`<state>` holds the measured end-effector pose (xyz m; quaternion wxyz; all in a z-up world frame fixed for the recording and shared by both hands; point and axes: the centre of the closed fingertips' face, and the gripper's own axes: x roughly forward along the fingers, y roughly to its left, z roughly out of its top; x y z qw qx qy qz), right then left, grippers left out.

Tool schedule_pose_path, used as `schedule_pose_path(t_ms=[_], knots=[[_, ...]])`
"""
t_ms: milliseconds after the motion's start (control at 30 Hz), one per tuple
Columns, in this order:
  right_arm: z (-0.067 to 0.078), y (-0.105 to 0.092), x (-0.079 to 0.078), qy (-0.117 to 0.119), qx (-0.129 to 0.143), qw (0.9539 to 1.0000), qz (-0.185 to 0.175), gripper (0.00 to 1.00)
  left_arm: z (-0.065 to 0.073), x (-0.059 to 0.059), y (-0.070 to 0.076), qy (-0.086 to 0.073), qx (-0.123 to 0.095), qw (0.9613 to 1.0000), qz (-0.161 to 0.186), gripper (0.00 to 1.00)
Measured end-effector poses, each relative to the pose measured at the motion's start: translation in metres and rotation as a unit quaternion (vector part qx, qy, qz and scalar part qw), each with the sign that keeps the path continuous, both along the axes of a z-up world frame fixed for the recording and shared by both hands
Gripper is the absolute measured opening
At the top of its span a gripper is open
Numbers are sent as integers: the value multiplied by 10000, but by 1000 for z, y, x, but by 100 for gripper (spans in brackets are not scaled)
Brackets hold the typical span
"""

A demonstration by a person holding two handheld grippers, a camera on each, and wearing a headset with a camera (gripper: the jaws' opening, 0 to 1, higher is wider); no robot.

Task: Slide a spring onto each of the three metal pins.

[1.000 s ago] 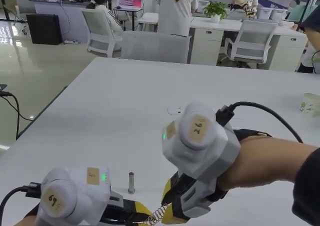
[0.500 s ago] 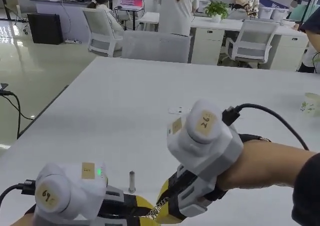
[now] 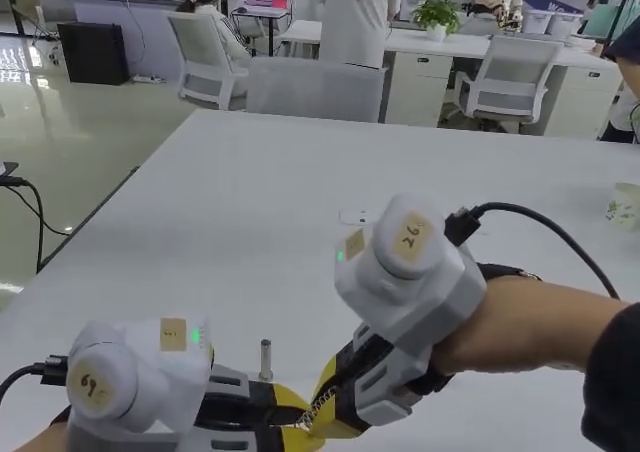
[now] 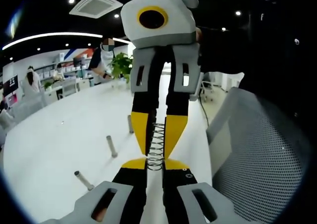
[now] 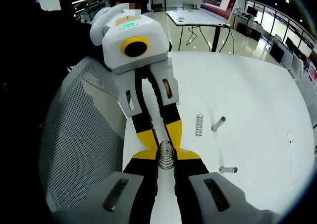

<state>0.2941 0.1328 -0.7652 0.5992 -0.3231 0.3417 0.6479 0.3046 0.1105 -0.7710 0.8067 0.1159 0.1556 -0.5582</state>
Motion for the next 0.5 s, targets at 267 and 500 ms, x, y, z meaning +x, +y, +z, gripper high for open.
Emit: schedule_pose_path(t_ms=[267, 500], knots=[[-1, -2, 2, -52, -85, 9999, 8, 8, -4, 1, 2, 134, 15, 9999, 59, 7], [1, -8, 7, -98, -193, 9998, -20, 8, -6, -1, 3, 256, -9, 9996, 88, 14]])
